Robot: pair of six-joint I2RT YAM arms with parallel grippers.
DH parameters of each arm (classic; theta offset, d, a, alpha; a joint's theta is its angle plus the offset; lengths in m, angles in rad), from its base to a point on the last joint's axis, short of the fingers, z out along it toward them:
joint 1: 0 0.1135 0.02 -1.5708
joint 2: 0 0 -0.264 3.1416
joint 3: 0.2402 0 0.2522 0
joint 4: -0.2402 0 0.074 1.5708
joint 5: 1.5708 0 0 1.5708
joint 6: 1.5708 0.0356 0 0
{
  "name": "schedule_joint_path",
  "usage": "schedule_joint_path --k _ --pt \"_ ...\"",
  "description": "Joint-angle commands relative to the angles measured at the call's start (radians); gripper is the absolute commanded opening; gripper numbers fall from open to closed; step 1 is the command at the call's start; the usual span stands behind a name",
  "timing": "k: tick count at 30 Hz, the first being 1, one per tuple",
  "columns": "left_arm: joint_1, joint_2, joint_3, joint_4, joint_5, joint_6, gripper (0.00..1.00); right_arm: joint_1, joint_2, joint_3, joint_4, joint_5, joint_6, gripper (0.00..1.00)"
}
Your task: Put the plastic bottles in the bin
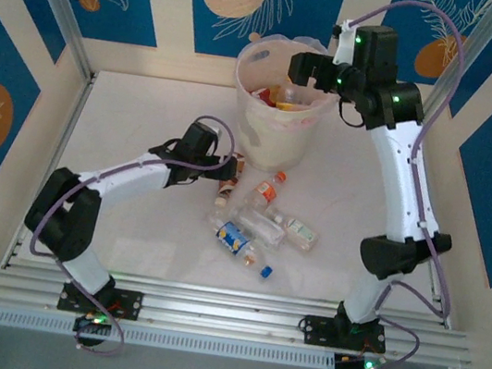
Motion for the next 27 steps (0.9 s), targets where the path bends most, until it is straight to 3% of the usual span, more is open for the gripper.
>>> schedule_joint_path --k 1,13,27 --pt "-0.021 0.044 0.017 0.024 0.019 -0.021 0.97 0.021 -0.095 -0.115 0.082 0.075 -0.01 0.99" --pt "-0.038 0.186 0.101 -0.003 -0.012 -0.007 0.98 0.048 -0.325 -0.445 0.218 0.144 0.048 0.99" --pt "-0.035 0.291 0.172 -0.033 -0.05 -0.019 0.9 0.075 -0.368 -0.494 0.234 0.165 0.05 0.99"
